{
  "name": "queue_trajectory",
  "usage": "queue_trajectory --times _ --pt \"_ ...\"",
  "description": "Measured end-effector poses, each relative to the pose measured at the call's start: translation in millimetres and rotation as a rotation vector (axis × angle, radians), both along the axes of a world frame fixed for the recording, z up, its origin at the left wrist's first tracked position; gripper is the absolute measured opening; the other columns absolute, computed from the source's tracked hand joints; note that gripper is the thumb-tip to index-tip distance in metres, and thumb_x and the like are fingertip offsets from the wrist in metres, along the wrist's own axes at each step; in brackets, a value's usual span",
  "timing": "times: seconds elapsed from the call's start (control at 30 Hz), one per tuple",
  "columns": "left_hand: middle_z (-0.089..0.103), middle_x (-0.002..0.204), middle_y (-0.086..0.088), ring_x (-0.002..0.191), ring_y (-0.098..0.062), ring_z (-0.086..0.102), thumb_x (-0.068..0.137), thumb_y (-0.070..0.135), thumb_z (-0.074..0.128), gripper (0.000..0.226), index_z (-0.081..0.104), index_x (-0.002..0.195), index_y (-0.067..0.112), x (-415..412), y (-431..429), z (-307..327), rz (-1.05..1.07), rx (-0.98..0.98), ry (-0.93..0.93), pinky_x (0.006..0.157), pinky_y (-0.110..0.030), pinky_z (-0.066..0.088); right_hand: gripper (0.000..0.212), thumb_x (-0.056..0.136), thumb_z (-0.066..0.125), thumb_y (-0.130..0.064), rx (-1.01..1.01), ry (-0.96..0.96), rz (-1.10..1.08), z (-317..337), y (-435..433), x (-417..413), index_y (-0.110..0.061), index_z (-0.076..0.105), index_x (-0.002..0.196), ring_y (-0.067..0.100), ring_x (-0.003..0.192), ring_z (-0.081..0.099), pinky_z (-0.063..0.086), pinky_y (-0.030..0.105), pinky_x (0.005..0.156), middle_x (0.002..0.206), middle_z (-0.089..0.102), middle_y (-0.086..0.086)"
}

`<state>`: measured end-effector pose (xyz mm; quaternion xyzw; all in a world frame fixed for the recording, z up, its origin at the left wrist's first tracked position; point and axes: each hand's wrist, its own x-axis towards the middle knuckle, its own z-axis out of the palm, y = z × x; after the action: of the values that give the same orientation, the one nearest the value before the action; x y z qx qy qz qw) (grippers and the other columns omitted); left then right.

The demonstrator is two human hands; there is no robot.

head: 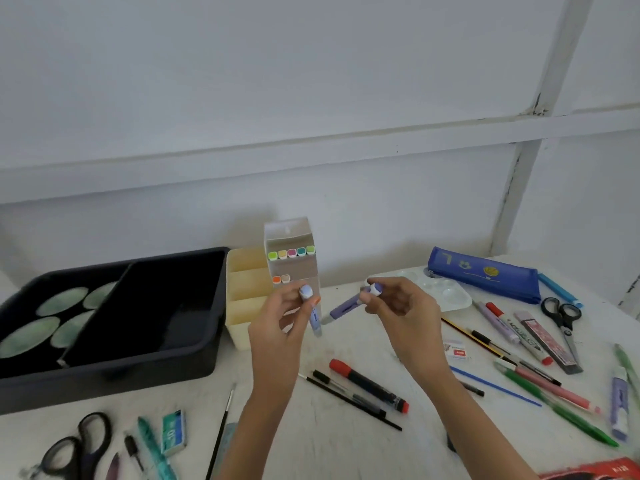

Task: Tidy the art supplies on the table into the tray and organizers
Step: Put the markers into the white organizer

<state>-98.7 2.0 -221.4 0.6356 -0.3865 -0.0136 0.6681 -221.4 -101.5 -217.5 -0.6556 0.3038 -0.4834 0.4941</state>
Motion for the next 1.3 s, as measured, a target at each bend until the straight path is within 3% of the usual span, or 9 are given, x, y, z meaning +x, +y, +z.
queue_trajectory --times 0.1,0.23,0.37,0.57,0.7,0.83,0.93,1.1,1.3 --pt "0.067 0.093 0.021 0.088 0.003 0.065 0.084 0.008 0.066 0.027 0.063 0.108 0.02 13 10 10 0.066 -0.067 -0.088 0.073 -0.008 0.049 0.017 0.078 0.074 -0.007 -0.009 -0.074 0.017 9 1 11 -0.015 0.067 0.091 0.006 0.076 0.069 0.053 0.014 0.07 0.082 0.072 -0.009" --pt "0.07 0.098 0.001 0.09 -0.007 0.068 0.079 0.001 0.07 0.025 0.067 0.102 0.01 29 16 17 0.125 -0.158 -0.288 0.079 -0.021 0.055 0.013 0.078 0.071 0.0 -0.095 -0.1 0.074 17 1 22 -0.004 0.065 0.088 0.001 0.084 0.068 0.052 0.012 0.075 0.076 0.072 -0.018" --pt "0.072 0.097 -0.001 0.09 -0.007 0.069 0.076 -0.001 0.073 0.025 0.07 0.101 0.004 38 14 18 0.147 -0.178 -0.443 0.079 -0.018 0.054 0.015 0.074 0.075 0.001 -0.143 -0.078 0.08 10 -3 33 -0.008 0.068 0.086 0.003 0.085 0.069 0.053 0.016 0.078 0.088 0.073 -0.009" --pt "0.069 0.103 0.003 0.096 0.009 0.061 0.082 0.007 0.07 0.024 0.067 0.106 0.01 51 -1 -3 0.069 -0.056 -0.532 0.082 -0.006 0.046 0.02 0.073 0.075 0.001 -0.26 -0.013 0.049 -3 -10 46 -0.014 0.069 0.084 -0.003 0.081 0.067 0.05 0.009 0.076 0.086 0.07 -0.012" --pt "0.069 0.106 -0.001 0.109 -0.009 0.057 0.086 0.017 0.057 0.023 0.07 0.101 0.005 67 -17 -15 0.069 0.049 -0.732 0.103 -0.021 0.037 0.031 0.072 0.077 0.001 -0.359 0.055 0.037 -5 -15 53 -0.026 0.066 0.082 -0.006 0.078 0.066 0.047 0.005 0.075 0.081 0.068 -0.015" --pt "0.072 0.097 -0.006 0.1 -0.012 0.059 0.086 0.016 0.049 0.026 0.071 0.095 0.004 80 -31 -19 0.107 0.19 -0.808 0.097 -0.022 0.036 0.034 0.071 0.078 -0.003 -0.449 0.132 0.045 -2 -19 60 -0.031 0.066 0.086 0.002 0.075 0.065 0.044 0.001 0.071 0.078 0.065 -0.02" --pt "0.072 0.091 -0.009 0.09 -0.022 0.067 0.078 0.004 0.065 0.013 0.07 0.09 0.003 89 -44 -26 0.148 0.281 -0.923 0.09 -0.023 0.043 0.037 0.071 0.079 -0.006 -0.471 0.225 0.036 -2 -23 66 -0.037 0.064 0.086 0.002 0.069 0.059 0.042 0.002 0.07 0.078 0.059 -0.029" --pt "0.069 0.087 -0.008 0.084 -0.025 0.067 0.062 -0.007 0.08 0.03 0.067 0.087 0.005 96 -60 -30 0.145 0.38 -0.968 0.083 -0.031 0.05 0.029 0.073 0.079 -0.012 -0.466 0.305 0.041 -6 -30 73 -0.033 0.07 0.093 -0.004 0.078 0.055 0.039 0.002 0.069 0.077 0.061 -0.012" --pt "0.068 0.073 -0.004 0.07 -0.02 0.067 0.042 0.0 0.09 0.043 0.068 0.077 0.008 95 -70 -28 0.159 0.532 -1.027 0.073 -0.028 0.055 0.024 0.08 0.073 -0.02 -0.408 0.463 0.043 -6 -35 86 -0.027 0.072 0.103 0.0 0.063 0.05 0.039 0.01 0.065 0.085 0.061 -0.001"
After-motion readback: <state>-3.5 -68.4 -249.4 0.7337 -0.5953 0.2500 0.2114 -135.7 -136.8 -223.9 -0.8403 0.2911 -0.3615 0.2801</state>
